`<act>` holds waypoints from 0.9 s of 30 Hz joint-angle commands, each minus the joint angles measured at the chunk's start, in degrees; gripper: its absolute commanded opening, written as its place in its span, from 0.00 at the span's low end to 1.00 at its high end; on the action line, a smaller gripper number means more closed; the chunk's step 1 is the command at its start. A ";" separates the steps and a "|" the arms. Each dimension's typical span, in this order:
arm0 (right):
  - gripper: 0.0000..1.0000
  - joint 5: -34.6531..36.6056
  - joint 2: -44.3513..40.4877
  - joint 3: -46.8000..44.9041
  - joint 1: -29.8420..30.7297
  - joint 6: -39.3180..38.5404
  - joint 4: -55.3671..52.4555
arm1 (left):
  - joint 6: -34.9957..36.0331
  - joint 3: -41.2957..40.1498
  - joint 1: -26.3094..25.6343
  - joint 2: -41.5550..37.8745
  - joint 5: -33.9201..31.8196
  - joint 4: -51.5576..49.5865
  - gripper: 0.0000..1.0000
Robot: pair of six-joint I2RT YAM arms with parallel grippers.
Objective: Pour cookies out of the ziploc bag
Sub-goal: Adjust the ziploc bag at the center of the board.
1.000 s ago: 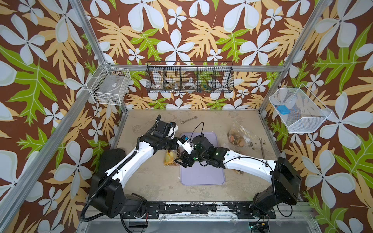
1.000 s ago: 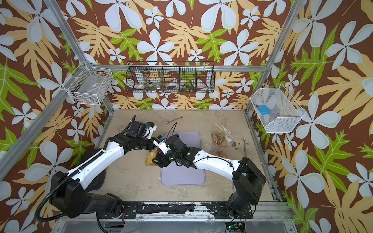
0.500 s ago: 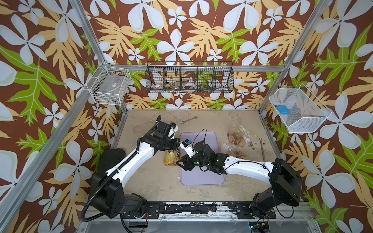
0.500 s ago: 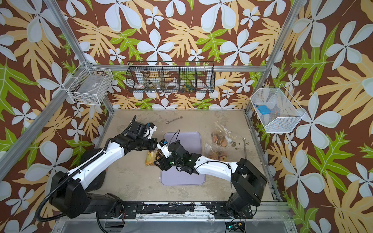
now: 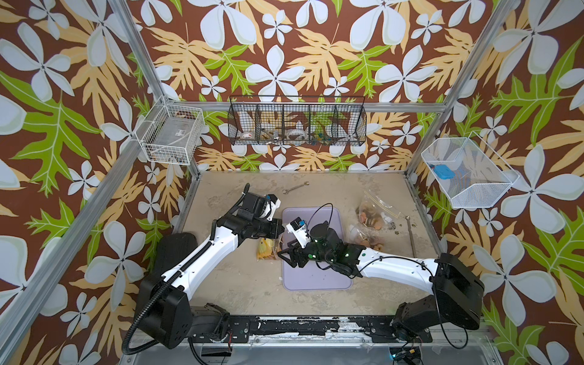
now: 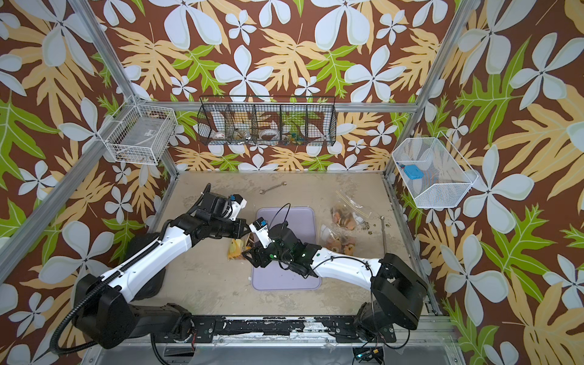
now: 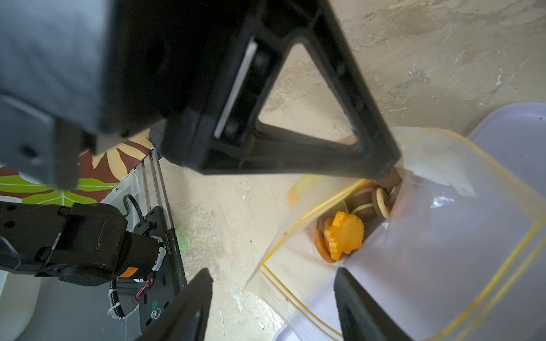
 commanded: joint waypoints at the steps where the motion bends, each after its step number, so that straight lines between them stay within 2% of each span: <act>1: 0.67 0.21 1.02 0.86 0.10 -0.79 1.59 | -0.46 0.66 1.32 0.52 5.96 1.68 0.00; 8: 0.64 -0.08 4.60 1.33 0.10 -0.01 2.82 | -0.26 1.22 2.89 1.66 8.69 1.59 0.00; 16: 0.52 -0.90 5.83 0.54 0.10 1.13 3.57 | -0.63 1.68 4.39 3.61 10.15 2.10 0.00; 22: 0.23 -1.63 8.03 2.24 0.10 1.64 1.71 | -1.37 1.39 4.52 4.41 10.47 3.21 0.00; 27: 0.10 -2.20 8.16 2.41 0.02 2.26 1.77 | -1.79 0.57 4.49 3.47 10.10 3.54 0.00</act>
